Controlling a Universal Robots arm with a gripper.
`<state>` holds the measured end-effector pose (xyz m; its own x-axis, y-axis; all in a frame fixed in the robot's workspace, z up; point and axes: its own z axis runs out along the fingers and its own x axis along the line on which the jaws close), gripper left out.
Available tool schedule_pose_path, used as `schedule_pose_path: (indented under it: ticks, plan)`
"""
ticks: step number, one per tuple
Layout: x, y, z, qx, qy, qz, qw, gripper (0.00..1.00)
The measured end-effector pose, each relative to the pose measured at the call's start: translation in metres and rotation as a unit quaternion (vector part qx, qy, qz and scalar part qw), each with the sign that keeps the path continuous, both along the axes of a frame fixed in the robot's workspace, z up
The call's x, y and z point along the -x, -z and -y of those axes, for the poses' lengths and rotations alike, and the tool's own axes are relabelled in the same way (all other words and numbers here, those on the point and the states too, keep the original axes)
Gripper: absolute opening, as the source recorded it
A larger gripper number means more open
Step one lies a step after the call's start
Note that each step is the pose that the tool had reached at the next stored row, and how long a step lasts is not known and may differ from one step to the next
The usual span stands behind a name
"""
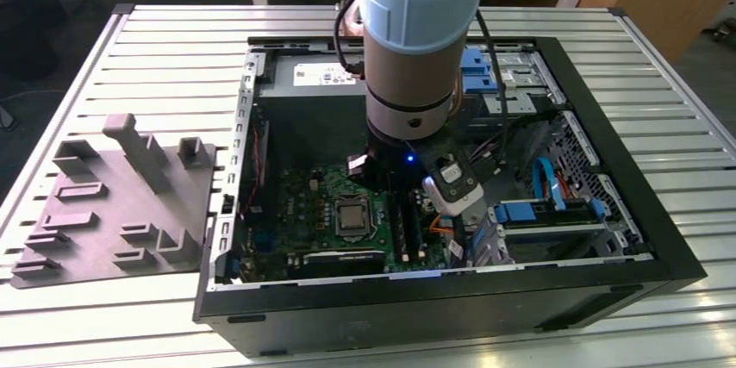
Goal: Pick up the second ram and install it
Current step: 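Insert the second ram into the second slot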
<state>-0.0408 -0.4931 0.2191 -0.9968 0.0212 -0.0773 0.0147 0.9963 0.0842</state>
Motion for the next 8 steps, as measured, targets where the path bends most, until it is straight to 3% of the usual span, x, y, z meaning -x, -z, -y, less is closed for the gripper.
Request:
schedule_pose_path:
  ticks: [8]
  plan:
    - [0.0,-0.0077,0.0001,0.0015,0.0,-0.0001,1.0,0.11]
